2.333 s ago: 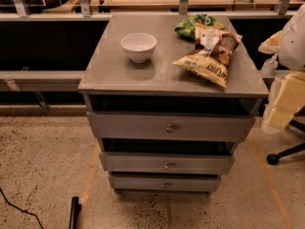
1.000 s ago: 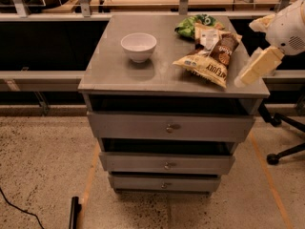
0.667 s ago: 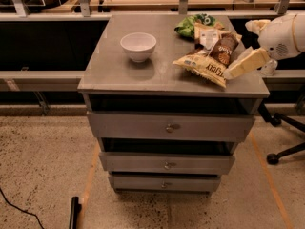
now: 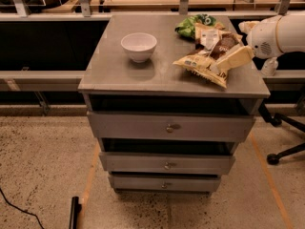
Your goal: Pick brown chip bag
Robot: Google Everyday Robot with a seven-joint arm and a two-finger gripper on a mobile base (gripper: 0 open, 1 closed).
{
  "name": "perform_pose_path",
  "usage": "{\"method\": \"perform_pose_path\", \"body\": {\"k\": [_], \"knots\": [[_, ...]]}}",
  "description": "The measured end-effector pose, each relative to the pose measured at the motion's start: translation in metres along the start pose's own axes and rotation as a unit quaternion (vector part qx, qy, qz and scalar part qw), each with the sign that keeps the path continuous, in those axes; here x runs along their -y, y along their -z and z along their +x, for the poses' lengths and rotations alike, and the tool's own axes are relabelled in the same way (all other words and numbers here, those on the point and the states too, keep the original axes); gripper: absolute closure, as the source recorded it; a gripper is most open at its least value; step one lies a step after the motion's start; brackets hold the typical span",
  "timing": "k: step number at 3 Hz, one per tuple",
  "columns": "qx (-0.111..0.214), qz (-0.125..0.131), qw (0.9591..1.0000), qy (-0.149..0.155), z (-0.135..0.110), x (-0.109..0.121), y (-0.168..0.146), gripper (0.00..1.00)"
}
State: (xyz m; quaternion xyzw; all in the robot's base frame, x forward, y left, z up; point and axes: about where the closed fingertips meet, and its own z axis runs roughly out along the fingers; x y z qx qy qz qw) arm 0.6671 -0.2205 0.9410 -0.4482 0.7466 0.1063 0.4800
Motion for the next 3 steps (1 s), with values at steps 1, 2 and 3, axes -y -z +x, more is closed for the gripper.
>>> {"method": "perform_pose_path", "body": {"k": [1,2,3], "knots": [[-0.015,0.04,0.9978,-0.051,0.013,0.018,-0.005,0.0],[-0.02,0.072,0.9927,-0.095,0.02,0.033,0.0,0.0],[-0.024,0.095,0.9867,-0.13,0.028,0.044,0.006,0.0]]}}
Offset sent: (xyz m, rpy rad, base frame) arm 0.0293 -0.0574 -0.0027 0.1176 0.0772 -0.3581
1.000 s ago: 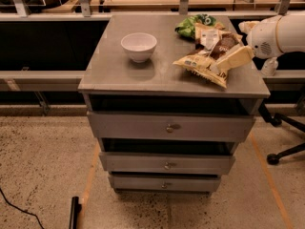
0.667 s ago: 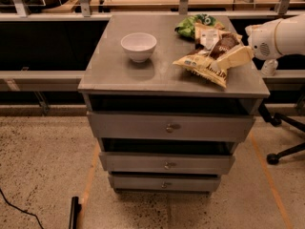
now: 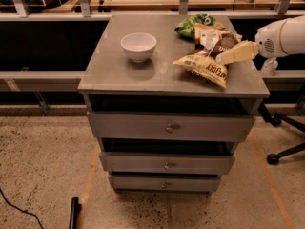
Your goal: Pick brown chip bag
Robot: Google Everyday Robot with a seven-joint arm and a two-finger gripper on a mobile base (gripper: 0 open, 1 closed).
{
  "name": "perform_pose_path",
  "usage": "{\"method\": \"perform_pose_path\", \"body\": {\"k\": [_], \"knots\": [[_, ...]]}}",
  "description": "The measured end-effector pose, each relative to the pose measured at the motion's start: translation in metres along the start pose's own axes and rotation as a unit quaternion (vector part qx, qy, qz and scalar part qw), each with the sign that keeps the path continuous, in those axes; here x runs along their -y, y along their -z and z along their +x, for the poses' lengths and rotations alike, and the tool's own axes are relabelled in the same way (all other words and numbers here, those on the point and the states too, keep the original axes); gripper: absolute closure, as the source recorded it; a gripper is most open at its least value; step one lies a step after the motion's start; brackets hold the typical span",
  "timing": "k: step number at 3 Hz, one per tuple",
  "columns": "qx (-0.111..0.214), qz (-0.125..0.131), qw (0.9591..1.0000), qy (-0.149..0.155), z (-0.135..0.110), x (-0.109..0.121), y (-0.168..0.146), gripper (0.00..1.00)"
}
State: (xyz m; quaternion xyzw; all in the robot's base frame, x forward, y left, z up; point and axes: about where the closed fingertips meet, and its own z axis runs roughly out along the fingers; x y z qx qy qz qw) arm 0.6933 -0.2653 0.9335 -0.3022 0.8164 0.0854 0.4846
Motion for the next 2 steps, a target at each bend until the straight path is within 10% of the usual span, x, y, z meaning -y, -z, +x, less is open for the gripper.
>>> {"method": "perform_pose_path", "body": {"k": [2], "knots": [[-0.006,0.003,0.9965,-0.083,0.023,-0.003,-0.03,0.0]]}}
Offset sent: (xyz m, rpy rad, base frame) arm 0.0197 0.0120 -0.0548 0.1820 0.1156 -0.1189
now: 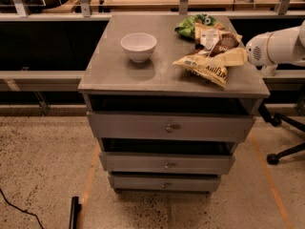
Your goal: Pick brown chip bag
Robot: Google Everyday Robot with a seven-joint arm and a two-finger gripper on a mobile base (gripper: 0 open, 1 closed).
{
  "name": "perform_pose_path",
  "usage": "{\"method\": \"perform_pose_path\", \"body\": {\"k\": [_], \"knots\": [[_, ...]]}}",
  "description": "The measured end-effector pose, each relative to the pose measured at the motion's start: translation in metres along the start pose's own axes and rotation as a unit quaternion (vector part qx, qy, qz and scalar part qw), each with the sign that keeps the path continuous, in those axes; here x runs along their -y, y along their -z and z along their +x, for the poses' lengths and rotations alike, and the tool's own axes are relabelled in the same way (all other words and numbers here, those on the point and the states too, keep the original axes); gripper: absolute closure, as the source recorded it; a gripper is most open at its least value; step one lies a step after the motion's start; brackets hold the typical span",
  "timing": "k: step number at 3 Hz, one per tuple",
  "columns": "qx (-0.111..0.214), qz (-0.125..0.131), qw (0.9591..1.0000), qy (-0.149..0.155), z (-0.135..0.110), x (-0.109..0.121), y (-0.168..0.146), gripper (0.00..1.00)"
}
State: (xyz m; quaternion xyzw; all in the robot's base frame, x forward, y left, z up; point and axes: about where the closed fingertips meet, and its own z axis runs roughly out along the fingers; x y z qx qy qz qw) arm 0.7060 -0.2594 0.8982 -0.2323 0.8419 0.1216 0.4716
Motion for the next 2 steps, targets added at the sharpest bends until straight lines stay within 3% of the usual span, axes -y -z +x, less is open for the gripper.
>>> {"method": "perform_pose_path", "body": {"k": [1,2], "knots": [[0.001,-0.017,0.9997,-0.019,0.009,-0.004,-0.023,0.0],[0.0,-0.034,0.9991,-0.027,0.015,-0.009,-0.043,0.18]]}}
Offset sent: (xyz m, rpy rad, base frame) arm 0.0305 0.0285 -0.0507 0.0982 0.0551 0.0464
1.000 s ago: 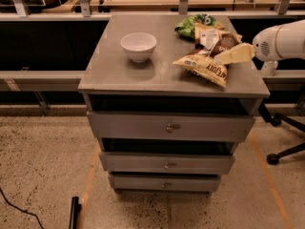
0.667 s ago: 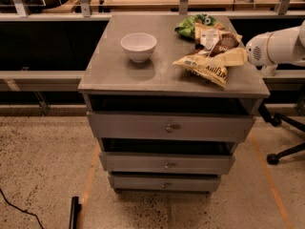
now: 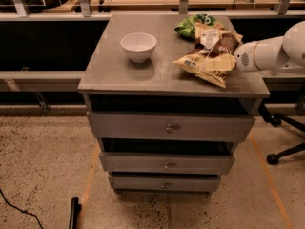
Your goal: Pick brown chip bag
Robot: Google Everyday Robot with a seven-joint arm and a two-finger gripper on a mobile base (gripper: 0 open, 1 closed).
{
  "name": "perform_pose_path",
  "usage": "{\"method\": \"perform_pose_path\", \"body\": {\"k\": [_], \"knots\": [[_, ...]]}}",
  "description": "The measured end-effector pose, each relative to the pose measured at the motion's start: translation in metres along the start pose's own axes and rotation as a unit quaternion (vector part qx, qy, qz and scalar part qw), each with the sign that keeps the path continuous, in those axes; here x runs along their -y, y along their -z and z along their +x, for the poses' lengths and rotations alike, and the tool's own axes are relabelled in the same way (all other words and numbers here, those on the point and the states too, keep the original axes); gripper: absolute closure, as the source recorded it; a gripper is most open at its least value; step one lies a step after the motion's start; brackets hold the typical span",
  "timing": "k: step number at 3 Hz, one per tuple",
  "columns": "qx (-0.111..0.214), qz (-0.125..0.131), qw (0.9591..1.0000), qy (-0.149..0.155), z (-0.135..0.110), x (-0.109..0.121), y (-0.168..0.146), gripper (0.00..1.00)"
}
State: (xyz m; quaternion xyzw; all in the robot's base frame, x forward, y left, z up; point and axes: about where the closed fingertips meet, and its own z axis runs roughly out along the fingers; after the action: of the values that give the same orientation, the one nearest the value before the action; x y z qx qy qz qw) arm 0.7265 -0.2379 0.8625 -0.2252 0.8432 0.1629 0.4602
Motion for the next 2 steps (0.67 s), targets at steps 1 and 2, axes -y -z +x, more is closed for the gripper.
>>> {"method": "perform_pose_path", "body": {"k": [1,2], "knots": [[-0.003,-0.016,0.9999,0.0,0.0037,-0.0033,-0.0138,0.41],[-0.002,-0.028,0.9996,0.008,0.0019,-0.0073,-0.023,0.64]]}}
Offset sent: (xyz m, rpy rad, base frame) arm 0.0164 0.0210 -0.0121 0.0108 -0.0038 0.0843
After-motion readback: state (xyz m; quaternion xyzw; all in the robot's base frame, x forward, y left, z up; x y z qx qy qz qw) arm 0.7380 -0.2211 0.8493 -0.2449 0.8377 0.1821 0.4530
